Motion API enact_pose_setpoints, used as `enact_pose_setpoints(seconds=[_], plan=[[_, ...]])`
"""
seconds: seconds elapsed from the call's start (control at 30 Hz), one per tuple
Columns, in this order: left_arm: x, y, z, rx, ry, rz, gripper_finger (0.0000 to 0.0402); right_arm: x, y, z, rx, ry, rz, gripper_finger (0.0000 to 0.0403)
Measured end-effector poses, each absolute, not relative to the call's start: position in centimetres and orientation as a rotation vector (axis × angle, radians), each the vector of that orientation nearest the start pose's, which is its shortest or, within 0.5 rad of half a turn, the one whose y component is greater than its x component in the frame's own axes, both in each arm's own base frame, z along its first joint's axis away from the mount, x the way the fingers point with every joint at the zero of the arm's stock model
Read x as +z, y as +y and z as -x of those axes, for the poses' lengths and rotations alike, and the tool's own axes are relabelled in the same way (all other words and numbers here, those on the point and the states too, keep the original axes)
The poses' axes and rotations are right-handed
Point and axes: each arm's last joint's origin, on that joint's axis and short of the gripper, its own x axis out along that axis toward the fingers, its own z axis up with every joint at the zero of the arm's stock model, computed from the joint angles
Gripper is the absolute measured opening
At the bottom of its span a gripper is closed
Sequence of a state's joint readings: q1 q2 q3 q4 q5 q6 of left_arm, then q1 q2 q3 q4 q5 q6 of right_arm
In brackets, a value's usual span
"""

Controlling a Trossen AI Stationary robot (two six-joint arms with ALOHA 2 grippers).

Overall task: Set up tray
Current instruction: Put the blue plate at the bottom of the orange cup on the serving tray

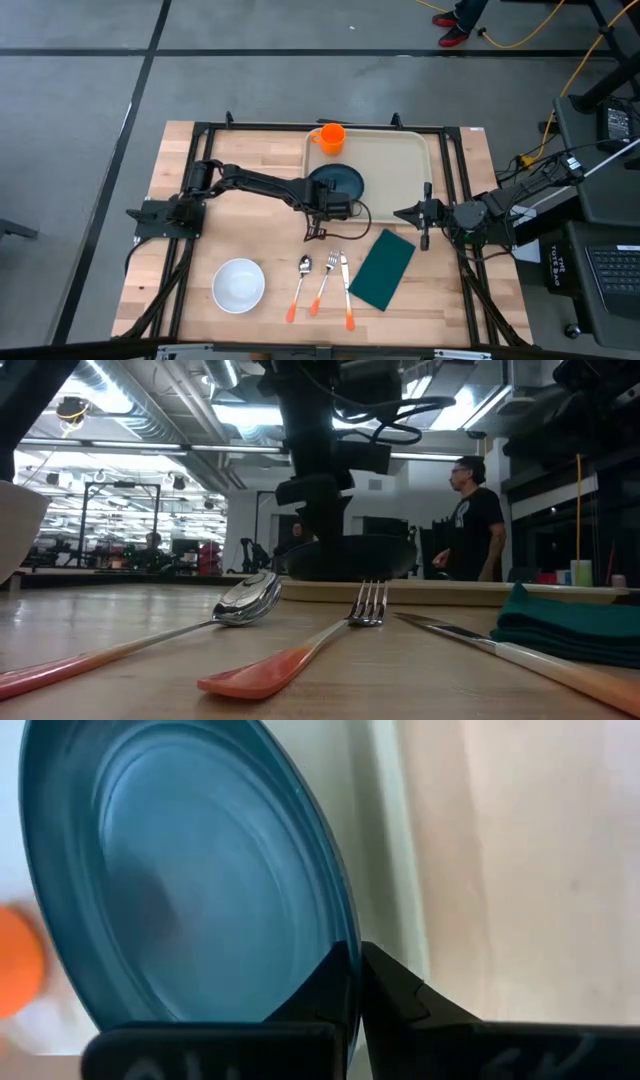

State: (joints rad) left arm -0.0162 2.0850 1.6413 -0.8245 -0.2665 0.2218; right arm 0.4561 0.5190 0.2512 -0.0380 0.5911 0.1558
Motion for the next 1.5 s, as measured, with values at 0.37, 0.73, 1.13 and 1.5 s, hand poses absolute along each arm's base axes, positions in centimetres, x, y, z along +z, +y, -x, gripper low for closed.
enact_pose_setpoints(seconds=[0.37, 0.73, 1.13, 1.5], plan=[[16.8, 0.0, -43.0, 0.026, 1.341, -0.401, 0.0003, 20.1, 4.4, -12.5, -0.140, 0.247, -0.006, 0.0012], [17.0, 0.0, -43.0, 0.027, 1.326, -0.376, 0.0018, 20.1, 4.4, -12.5, -0.137, 0.248, -0.006, 0.0012], [16.9, -0.2, -43.0, -0.013, 1.323, -0.330, 0.0060, 20.1, 4.4, -12.5, -0.137, 0.249, -0.006, 0.0012], [17.0, -0.2, -43.0, 0.014, 1.324, -0.348, 0.0079, 20.1, 4.4, -12.5, -0.137, 0.249, -0.006, 0.0012]])
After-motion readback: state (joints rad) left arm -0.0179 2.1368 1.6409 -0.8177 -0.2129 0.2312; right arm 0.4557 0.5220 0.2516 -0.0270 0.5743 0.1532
